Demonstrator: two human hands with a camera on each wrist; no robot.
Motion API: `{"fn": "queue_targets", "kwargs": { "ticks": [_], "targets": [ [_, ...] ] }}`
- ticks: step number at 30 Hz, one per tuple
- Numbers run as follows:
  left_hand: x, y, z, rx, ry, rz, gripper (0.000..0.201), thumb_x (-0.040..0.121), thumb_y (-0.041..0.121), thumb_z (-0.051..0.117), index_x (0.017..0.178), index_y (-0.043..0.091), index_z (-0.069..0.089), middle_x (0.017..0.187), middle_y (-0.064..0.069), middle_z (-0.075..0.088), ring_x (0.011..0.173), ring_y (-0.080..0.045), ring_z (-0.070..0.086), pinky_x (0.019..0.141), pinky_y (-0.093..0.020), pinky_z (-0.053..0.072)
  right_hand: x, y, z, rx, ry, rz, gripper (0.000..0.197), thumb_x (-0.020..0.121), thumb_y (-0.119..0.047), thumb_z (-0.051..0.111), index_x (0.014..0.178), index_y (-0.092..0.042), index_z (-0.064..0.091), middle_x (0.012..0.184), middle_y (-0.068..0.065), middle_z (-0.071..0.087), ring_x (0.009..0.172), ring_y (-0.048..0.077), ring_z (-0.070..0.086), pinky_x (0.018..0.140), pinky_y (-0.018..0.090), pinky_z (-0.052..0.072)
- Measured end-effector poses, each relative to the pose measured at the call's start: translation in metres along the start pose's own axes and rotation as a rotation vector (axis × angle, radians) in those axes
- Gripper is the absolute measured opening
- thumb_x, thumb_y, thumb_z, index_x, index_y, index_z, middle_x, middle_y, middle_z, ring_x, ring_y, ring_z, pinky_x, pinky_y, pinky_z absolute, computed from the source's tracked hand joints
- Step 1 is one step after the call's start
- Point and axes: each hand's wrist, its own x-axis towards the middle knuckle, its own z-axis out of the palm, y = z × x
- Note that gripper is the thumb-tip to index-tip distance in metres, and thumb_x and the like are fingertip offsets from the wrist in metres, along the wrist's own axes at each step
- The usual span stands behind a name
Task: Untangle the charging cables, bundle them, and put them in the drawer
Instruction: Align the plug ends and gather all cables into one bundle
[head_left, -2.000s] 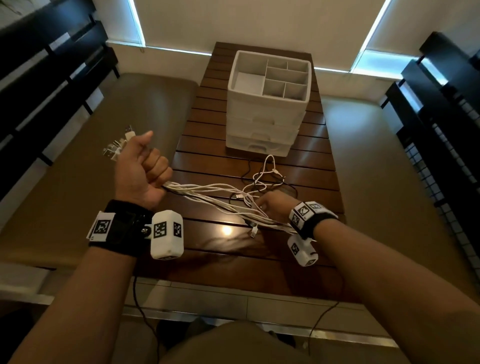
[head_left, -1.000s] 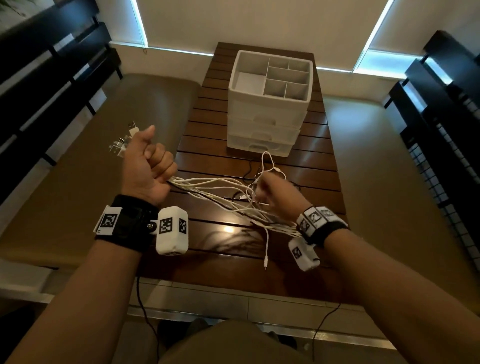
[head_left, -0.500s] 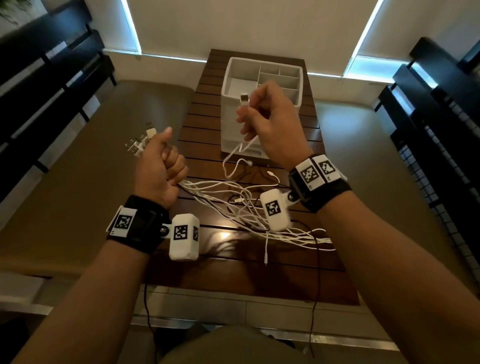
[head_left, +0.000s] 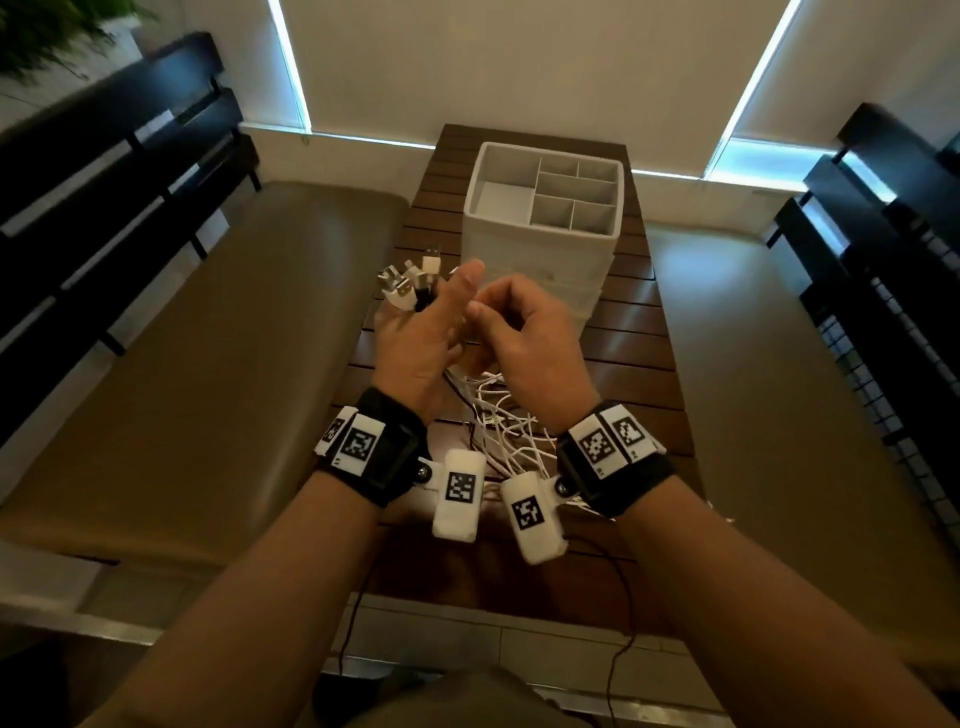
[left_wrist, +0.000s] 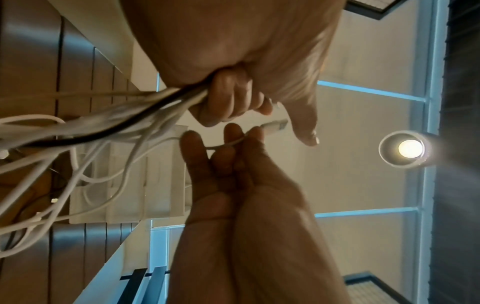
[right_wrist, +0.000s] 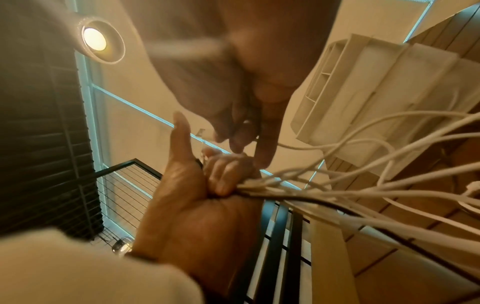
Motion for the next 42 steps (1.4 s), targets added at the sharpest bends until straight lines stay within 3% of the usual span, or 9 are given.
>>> {"fn": "queue_targets", "kwargs": {
  "ticks": [5, 11, 16, 22, 25, 27, 30, 38, 42],
  "targets": [
    [-0.002, -0.003, 0.004, 0.008, -0.042, 0.058, 0.020, 0.094, 0.015, 0.077, 0.102, 0.001, 0.065, 0.088, -0.012, 0.070, 0.075, -0.021, 0.071, 0.057, -0.031, 0.057, -0.006, 0.000, 0.005, -0.004, 0.054, -0.040, 0.007, 0.103, -0.014, 0.061, 0.104, -0.013, 0.067, 0.091, 0.008, 0.071, 0.081, 0.031, 0.070, 0.067, 0.055, 0.061],
    [0.005, -0.008, 0.004, 0.022, 0.037, 0.047, 0.026, 0.100, 0.024, 0.071, 0.075, 0.017, 0.068, 0.073, -0.001, 0.065, 0.072, -0.018, 0.065, 0.071, -0.036, 0.059, -0.009, -0.010, 0.012, -0.174, -0.008, -0.013, 0.009, 0.103, -0.017, 0.059, 0.095, -0.014, 0.059, 0.081, -0.003, 0.064, 0.071, 0.009, 0.059, 0.068, 0.032, 0.055],
    [0.008, -0.001, 0.003, 0.041, 0.093, 0.015, 0.044, 0.103, 0.027, 0.066, 0.060, 0.026, 0.056, 0.058, 0.008, 0.052, 0.054, -0.008, 0.051, 0.057, -0.026, 0.049, -0.008, -0.015, 0.017, -0.382, -0.078, -0.054, 0.018, 0.107, -0.026, 0.053, 0.092, -0.017, 0.054, 0.082, -0.004, 0.058, 0.079, 0.021, 0.055, 0.075, 0.050, 0.051],
    [0.004, 0.003, -0.002, 0.015, -0.066, 0.032, 0.020, 0.100, 0.017, 0.070, 0.081, 0.011, 0.066, 0.072, 0.001, 0.066, 0.070, -0.013, 0.068, 0.064, -0.028, 0.058, -0.009, -0.009, 0.019, -0.260, -0.057, -0.097, 0.020, 0.102, -0.016, 0.053, 0.119, -0.018, 0.064, 0.095, 0.000, 0.071, 0.086, 0.022, 0.067, 0.077, 0.048, 0.058],
    [0.003, 0.004, -0.004, 0.026, -0.058, 0.019, 0.020, 0.101, 0.016, 0.068, 0.082, 0.013, 0.064, 0.067, 0.002, 0.062, 0.062, -0.011, 0.063, 0.059, -0.026, 0.055, -0.008, -0.005, 0.016, -0.286, -0.037, -0.090, 0.010, 0.101, -0.018, 0.060, 0.092, -0.015, 0.063, 0.077, -0.006, 0.059, 0.069, 0.009, 0.054, 0.066, 0.033, 0.049],
    [0.003, 0.006, -0.002, 0.062, -0.031, 0.003, 0.029, 0.102, 0.022, 0.067, 0.075, 0.019, 0.056, 0.060, 0.006, 0.048, 0.051, -0.007, 0.047, 0.052, -0.024, 0.047, -0.007, -0.003, 0.015, -0.330, 0.001, -0.053, 0.032, 0.100, -0.024, 0.065, 0.073, -0.019, 0.050, 0.069, -0.007, 0.048, 0.062, 0.006, 0.040, 0.061, 0.025, 0.036],
    [0.002, 0.008, -0.001, 0.054, -0.058, 0.003, 0.031, 0.102, 0.032, 0.067, 0.074, 0.023, 0.056, 0.062, 0.004, 0.045, 0.056, -0.011, 0.043, 0.056, -0.027, 0.045, -0.011, -0.003, 0.011, -0.281, -0.070, -0.034, 0.033, 0.102, -0.030, 0.063, 0.075, -0.022, 0.047, 0.073, -0.007, 0.049, 0.063, 0.005, 0.043, 0.061, 0.022, 0.039],
    [0.002, 0.010, -0.001, 0.122, -0.092, 0.018, 0.042, 0.103, 0.021, 0.065, 0.065, 0.022, 0.045, 0.057, 0.002, 0.035, 0.047, -0.014, 0.033, 0.047, -0.023, 0.035, -0.014, 0.002, -0.022, -0.386, -0.352, 0.074, 0.010, 0.101, -0.031, 0.064, 0.106, -0.022, 0.065, 0.097, -0.006, 0.070, 0.085, 0.011, 0.068, 0.081, 0.044, 0.060],
    [0.002, -0.005, -0.004, 0.217, 0.004, 0.012, 0.026, 0.091, 0.019, 0.078, 0.079, 0.019, 0.055, 0.065, 0.010, 0.047, 0.053, -0.004, 0.045, 0.049, -0.018, 0.040, 0.008, -0.033, -0.042, -0.248, 0.052, -0.119, 0.013, 0.103, -0.013, 0.056, 0.111, -0.016, 0.066, 0.105, -0.003, 0.067, 0.092, 0.008, 0.065, 0.082, 0.036, 0.059]
  ]
}}
